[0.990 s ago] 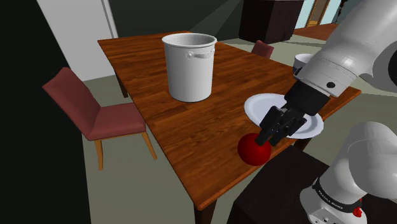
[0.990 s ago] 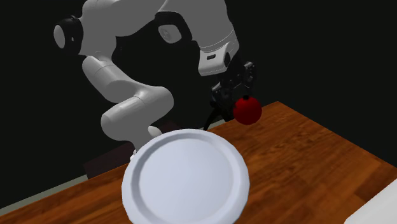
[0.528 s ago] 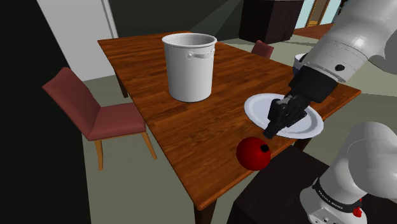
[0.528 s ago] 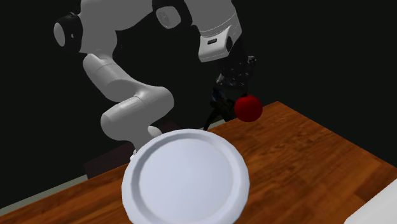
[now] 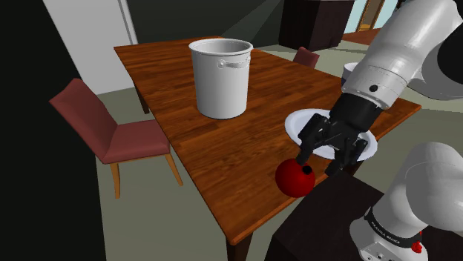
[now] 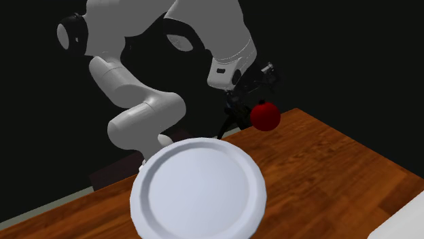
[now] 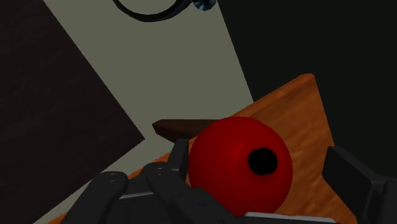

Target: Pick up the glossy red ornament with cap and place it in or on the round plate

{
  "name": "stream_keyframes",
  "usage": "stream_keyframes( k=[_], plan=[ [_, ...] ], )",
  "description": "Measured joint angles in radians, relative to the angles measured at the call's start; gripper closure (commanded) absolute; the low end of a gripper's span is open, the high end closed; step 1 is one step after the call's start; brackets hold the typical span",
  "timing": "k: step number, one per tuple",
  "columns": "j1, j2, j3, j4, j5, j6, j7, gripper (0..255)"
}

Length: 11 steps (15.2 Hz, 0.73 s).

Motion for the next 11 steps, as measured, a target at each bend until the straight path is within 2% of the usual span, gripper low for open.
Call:
stream_keyframes(
  k=[6, 11],
  plan=[
    [0.02, 0.02, 0.062, -0.051, 0.076, 0.072, 0.002, 0],
    [0.022, 0.021, 0.069, -0.056, 0.084, 0.08, 0.001, 0]
  ],
)
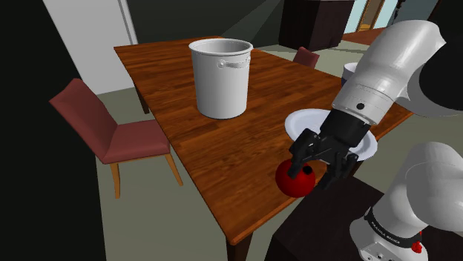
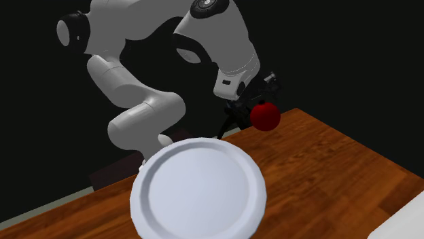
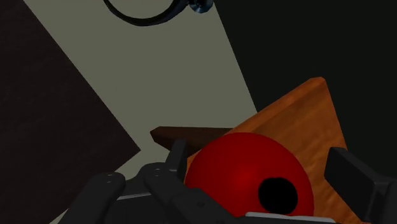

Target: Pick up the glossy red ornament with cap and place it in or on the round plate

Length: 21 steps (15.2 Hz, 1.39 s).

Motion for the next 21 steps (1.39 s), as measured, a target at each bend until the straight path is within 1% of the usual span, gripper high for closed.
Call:
stream_keyframes(
  k=[1, 2, 4, 7, 11, 12, 13, 14, 17, 19, 20, 21],
  plan=[
    [0.0, 0.0, 0.0, 0.0, 0.0, 0.0, 0.0, 0],
    [0.0, 0.0, 0.0, 0.0, 0.0, 0.0, 0.0, 255],
    [0.001, -0.002, -0.002, 0.006, 0.006, 0.001, 0.0, 255],
    [0.001, 0.004, -0.001, 0.012, 0.041, 0.001, -0.002, 255],
    [0.004, -0.001, 0.004, -0.003, 0.041, 0.008, -0.006, 255],
    [0.004, -0.001, 0.004, -0.003, 0.04, 0.008, -0.006, 0],
    [0.004, -0.001, 0.004, -0.003, 0.04, 0.008, -0.006, 0],
    [-0.015, 0.017, 0.005, 0.017, 0.018, -0.006, 0.018, 0],
    [-0.123, 0.139, 0.023, 0.153, -0.108, -0.081, 0.153, 0],
    [-0.196, 0.219, 0.048, 0.257, -0.196, -0.15, 0.268, 0],
    [-0.226, 0.252, 0.057, 0.296, -0.234, -0.179, 0.313, 0],
    [-0.243, 0.274, 0.067, 0.313, -0.251, -0.186, 0.335, 0]
  ],
)
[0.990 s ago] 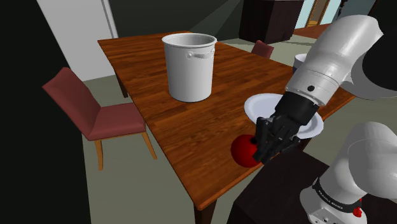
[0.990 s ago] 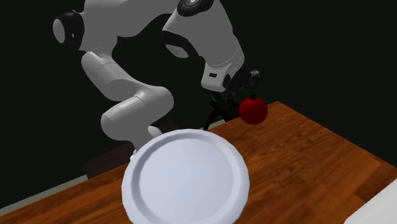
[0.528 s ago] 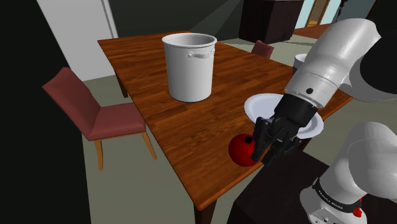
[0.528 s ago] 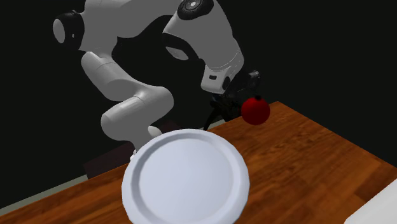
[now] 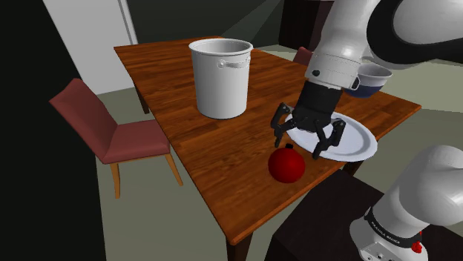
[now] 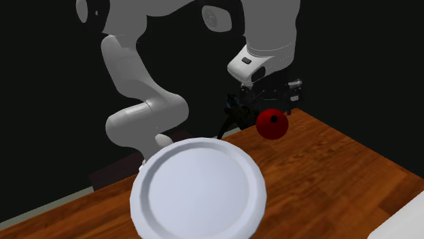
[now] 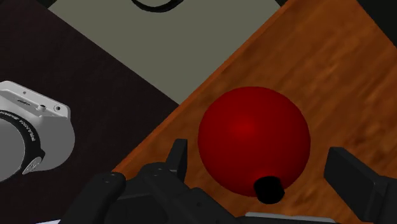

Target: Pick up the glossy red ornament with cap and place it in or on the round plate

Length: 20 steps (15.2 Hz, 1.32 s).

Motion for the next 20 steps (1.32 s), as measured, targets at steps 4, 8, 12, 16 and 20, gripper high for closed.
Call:
stream_keyframes(
  k=[4, 8, 12, 16, 20],
  plan=[
    [-0.01, 0.022, 0.033, -0.02, 0.003, 0.033, 0.017, 0],
    [-0.004, 0.023, 0.056, -0.05, 0.023, 0.07, 0.016, 0],
    [-0.004, 0.024, 0.059, -0.051, 0.026, 0.077, 0.015, 0],
    [-0.002, 0.018, 0.055, -0.051, 0.026, 0.082, 0.016, 255],
    [-0.002, 0.015, 0.054, -0.05, 0.026, 0.075, 0.018, 255]
  ],
)
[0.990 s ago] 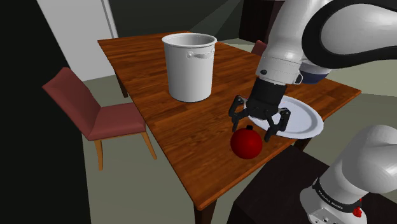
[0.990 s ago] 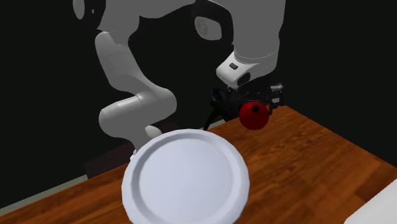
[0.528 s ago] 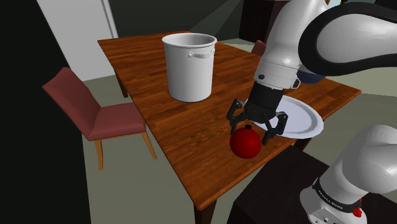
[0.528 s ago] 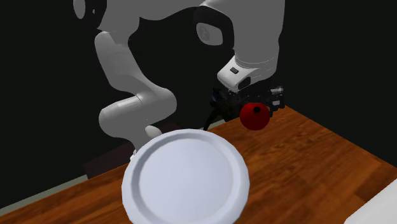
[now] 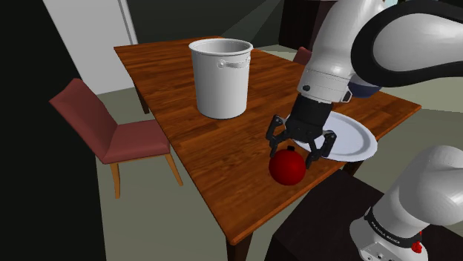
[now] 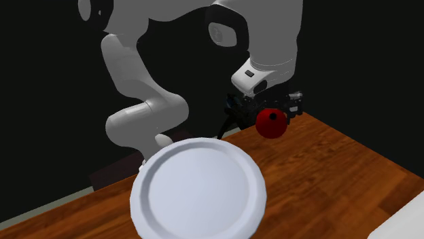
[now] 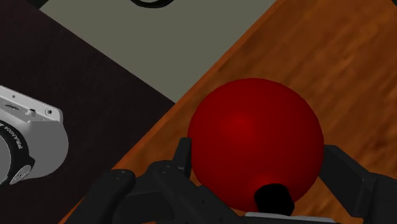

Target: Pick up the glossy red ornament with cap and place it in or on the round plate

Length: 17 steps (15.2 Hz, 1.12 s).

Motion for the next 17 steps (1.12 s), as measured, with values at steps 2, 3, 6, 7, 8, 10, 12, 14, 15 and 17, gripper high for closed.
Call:
stream_keyframes(
  k=[2, 3, 6, 7, 8, 10, 12, 14, 15, 17],
  plan=[
    [0.001, -0.002, 0.0, 0.0, 0.001, -0.001, 0.001, 255],
    [0.002, -0.004, 0.0, -0.001, 0.001, -0.001, 0.001, 255],
    [-0.001, 0.007, -0.003, 0.012, -0.007, -0.014, 0.004, 255],
    [-0.002, 0.009, -0.005, 0.024, -0.011, -0.024, 0.009, 255],
    [-0.005, 0.013, -0.009, 0.036, -0.017, -0.034, 0.011, 255],
    [-0.006, 0.011, -0.017, 0.057, -0.024, -0.056, 0.019, 255],
    [-0.009, 0.015, -0.027, 0.083, -0.033, -0.079, 0.026, 255],
    [-0.011, 0.02, -0.032, 0.111, -0.04, -0.099, 0.036, 255],
    [-0.014, 0.022, -0.04, 0.126, -0.046, -0.113, 0.038, 255],
    [-0.014, 0.025, -0.044, 0.151, -0.051, -0.133, 0.048, 255]
  ],
)
